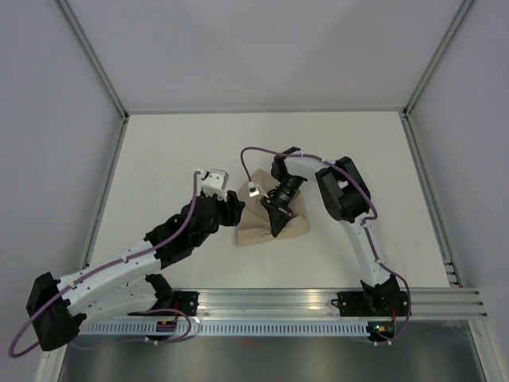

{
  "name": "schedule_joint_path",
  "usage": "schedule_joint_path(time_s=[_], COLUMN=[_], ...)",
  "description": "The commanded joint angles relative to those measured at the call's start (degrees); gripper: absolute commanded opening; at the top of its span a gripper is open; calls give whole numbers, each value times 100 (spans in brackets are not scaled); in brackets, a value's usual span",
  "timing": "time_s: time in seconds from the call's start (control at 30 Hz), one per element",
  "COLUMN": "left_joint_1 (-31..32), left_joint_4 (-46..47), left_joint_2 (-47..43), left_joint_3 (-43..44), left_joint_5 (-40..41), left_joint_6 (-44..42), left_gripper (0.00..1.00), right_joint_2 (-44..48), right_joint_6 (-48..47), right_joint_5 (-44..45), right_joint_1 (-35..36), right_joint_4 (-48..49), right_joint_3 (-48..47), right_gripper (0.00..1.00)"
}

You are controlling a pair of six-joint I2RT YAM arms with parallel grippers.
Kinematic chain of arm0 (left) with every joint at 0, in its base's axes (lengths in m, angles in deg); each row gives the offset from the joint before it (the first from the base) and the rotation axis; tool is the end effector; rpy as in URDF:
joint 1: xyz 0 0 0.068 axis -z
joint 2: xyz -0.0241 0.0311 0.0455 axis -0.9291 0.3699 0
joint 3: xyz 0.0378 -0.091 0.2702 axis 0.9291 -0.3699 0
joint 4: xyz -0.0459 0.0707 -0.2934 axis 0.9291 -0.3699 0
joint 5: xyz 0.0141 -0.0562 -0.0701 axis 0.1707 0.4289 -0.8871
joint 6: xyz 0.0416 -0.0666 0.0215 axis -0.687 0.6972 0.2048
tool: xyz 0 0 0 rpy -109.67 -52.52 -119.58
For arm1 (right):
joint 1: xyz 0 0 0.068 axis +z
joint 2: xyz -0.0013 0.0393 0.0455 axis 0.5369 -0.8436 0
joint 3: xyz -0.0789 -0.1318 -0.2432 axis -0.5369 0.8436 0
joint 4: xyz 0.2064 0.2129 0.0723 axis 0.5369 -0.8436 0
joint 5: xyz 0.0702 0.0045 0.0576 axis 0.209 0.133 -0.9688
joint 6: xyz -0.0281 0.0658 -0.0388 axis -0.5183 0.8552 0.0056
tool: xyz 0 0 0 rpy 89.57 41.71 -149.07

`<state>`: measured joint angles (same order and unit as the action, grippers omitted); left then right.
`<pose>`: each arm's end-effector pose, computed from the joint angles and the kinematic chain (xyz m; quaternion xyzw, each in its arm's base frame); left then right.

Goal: Fold the napkin, place the utensils inside, and roll it up
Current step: Roll the napkin with the utensil

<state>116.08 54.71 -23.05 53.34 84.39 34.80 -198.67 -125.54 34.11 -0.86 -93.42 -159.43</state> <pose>0.2041 -0.1878 0.2616 0.0685 0.8161 -0.2044 0.5362 0.3468 0.2809 0.0723 0.5567 -0.6671 -0.4868 0.0893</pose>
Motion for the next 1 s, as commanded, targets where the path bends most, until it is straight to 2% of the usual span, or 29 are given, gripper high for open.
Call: schedule_joint_path(time_s=[0.0,0.13,0.23,0.27,0.3,0.43,0.97], left_joint_1=[677,1327,1679,1777,1856,2383,2393], left_joint_4=[1005,910,735,699,638,420,523], left_joint_2=[-20,682,1534,1728,2182,3082,3786], left_joint_3=[-177,165,515,587,674,1000,1000], left_joint_5=[1003,704,371,362,388,616,511], left_joint_6=[-1329,-2000,-2255,-2317,-2378,-2713,-3091], left_gripper=[56,59,62,63,69,70,68], right_joint_2=[-268,-311,-329,-329,-338,-364,-391], right_joint_6=[-546,-476,-441,-441,-432,-406,-335], right_joint_5=[185,229,212,220,229,229,194], right_joint_1=[-50,-68,-85,-94,-94,-103,-103], right_joint_4=[-172,-163,-163,-163,-163,-172,-180], right_joint_3=[-152,-186,-204,-204,-213,-222,-257], right_gripper=[1,1,1,1,1,2,1])
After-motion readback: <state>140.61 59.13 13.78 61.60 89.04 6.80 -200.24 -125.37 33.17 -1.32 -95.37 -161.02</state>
